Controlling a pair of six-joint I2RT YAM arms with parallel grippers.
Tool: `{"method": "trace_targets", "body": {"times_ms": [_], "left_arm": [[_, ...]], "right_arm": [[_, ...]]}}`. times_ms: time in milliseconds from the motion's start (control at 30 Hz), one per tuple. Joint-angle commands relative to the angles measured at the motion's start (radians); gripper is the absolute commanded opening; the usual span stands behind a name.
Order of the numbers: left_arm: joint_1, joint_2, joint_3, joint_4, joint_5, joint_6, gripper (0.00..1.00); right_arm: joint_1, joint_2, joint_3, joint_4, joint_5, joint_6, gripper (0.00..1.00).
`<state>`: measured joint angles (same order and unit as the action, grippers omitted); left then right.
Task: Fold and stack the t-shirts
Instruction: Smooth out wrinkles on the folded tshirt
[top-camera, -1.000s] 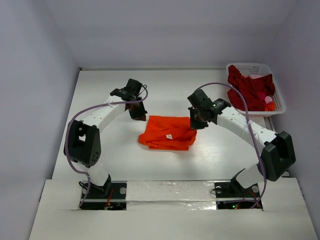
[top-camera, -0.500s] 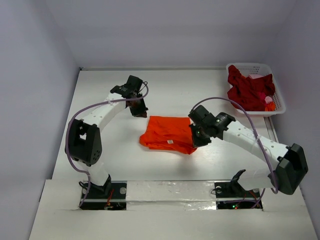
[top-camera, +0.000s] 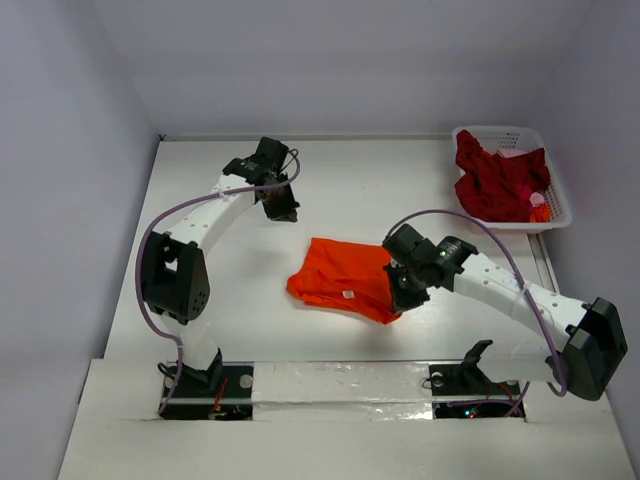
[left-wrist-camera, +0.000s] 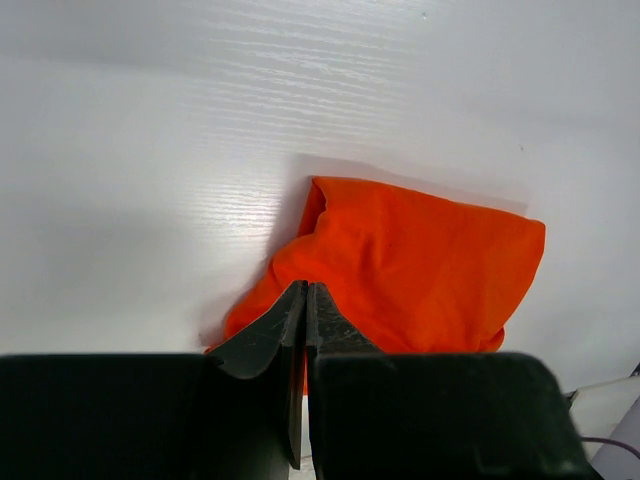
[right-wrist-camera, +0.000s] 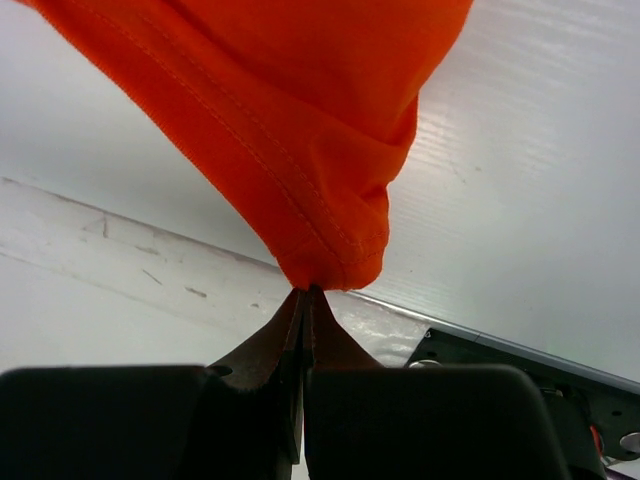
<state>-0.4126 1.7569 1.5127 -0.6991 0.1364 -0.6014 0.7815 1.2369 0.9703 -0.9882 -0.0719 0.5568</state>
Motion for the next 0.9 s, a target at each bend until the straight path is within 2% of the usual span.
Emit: {"method": "trace_targets", "body": {"times_ms": [0, 367, 400, 467, 500, 533, 567, 633, 700, 800, 833, 867], "left_arm": [[0.000, 0.006, 0.043, -0.030, -0.011, 0.015, 0.00], [0.000, -0.007, 0.035, -0.034, -0.017, 0.020, 0.00], [0.000, -0.007, 0.040, -0.037, -0.017, 0.022, 0.00], [0.000, -0.007, 0.049, -0.040, -0.017, 0.023, 0.00], [0.000, -0.007, 0.053, -0.043, -0.017, 0.025, 0.00], [0.000, -0.007, 0.058, -0.046, -0.018, 0.025, 0.00], [0.009, -0.002, 0.084, -0.057, -0.020, 0.029, 0.00], [0.009, -0.002, 0.087, -0.060, -0.020, 0.029, 0.00], [0.009, -0.002, 0.099, -0.066, -0.021, 0.029, 0.00], [0.009, 0.000, 0.107, -0.069, -0.020, 0.029, 0.00], [0.009, 0.001, 0.107, -0.068, -0.017, 0.028, 0.00], [0.009, 0.006, 0.106, -0.065, -0.014, 0.028, 0.00]], "right_arm": [[0.027, -0.004, -0.016, -0.033, -0.060, -0.032, 0.00], [0.056, 0.027, -0.085, -0.020, -0.138, -0.023, 0.00], [0.056, 0.026, -0.091, -0.017, -0.156, -0.017, 0.06], [0.067, 0.018, -0.114, -0.018, -0.175, -0.008, 0.26], [0.067, 0.013, -0.123, -0.021, -0.193, 0.000, 0.43], [0.067, -0.002, -0.131, -0.024, -0.198, 0.006, 0.51], [0.076, -0.063, -0.148, -0.062, -0.184, 0.031, 0.66], [0.076, -0.074, -0.136, -0.087, -0.178, 0.035, 0.66], [0.076, -0.108, -0.101, -0.128, -0.132, 0.040, 0.61], [0.076, -0.117, 0.020, -0.144, -0.016, 0.051, 0.42], [0.076, -0.105, 0.050, -0.141, 0.009, 0.061, 0.27], [0.076, -0.087, 0.094, -0.130, 0.030, 0.064, 0.18]]}}
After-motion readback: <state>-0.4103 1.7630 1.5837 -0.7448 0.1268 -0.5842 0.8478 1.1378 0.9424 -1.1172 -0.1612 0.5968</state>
